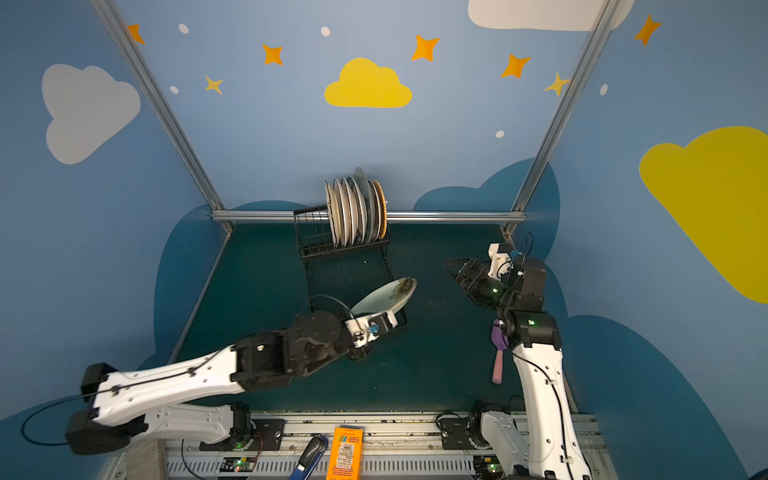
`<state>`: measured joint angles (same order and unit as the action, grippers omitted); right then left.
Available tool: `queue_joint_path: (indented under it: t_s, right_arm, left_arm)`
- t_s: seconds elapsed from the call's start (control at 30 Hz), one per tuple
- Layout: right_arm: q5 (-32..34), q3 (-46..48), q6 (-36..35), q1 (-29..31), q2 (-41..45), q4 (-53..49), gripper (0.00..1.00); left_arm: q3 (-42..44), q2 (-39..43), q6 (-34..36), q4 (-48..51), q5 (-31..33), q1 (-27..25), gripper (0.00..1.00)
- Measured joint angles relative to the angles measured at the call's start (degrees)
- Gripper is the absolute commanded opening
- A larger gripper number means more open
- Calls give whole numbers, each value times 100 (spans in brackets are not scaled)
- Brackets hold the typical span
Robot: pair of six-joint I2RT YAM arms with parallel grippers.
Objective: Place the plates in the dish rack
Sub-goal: 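Carry the sunflower plate toward the rack with the left gripper while right releases, then lower the sunflower plate into the rack slot beside the standing plates with left gripper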
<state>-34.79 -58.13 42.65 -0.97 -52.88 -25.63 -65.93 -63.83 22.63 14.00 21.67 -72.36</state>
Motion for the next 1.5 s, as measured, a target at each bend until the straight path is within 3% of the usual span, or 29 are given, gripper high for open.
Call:
queue_joint_path:
  t_s: [0.13, 0.27, 0.4, 0.63, 0.97, 1.5]
  right_arm:
    - [181, 326, -295, 350, 155, 470, 88]
    - [330, 826, -529, 782, 267, 874, 89]
    - [330, 1167, -599, 962, 157, 1163, 89]
    - [330, 1421, -800, 1126, 219, 1305, 91]
    - [361, 1751, -929, 1137, 586, 1427, 92]
    - [549, 1840, -1163, 1137, 695, 1427, 93]
  left_arm:
    - [-605, 645, -1451, 503, 439, 297, 4]
    - [-1475, 737, -2859, 852, 533, 1412, 4]
    - [-2680, 149, -4087, 1464, 295, 2861, 4]
    - [-4221, -1327, -5184, 2094, -479, 4107, 4]
    - [-5528, -3143, -5654, 2835, -1075, 4756, 4]
    - [-6297, -3974, -5619, 3191, -1257, 4948, 4]
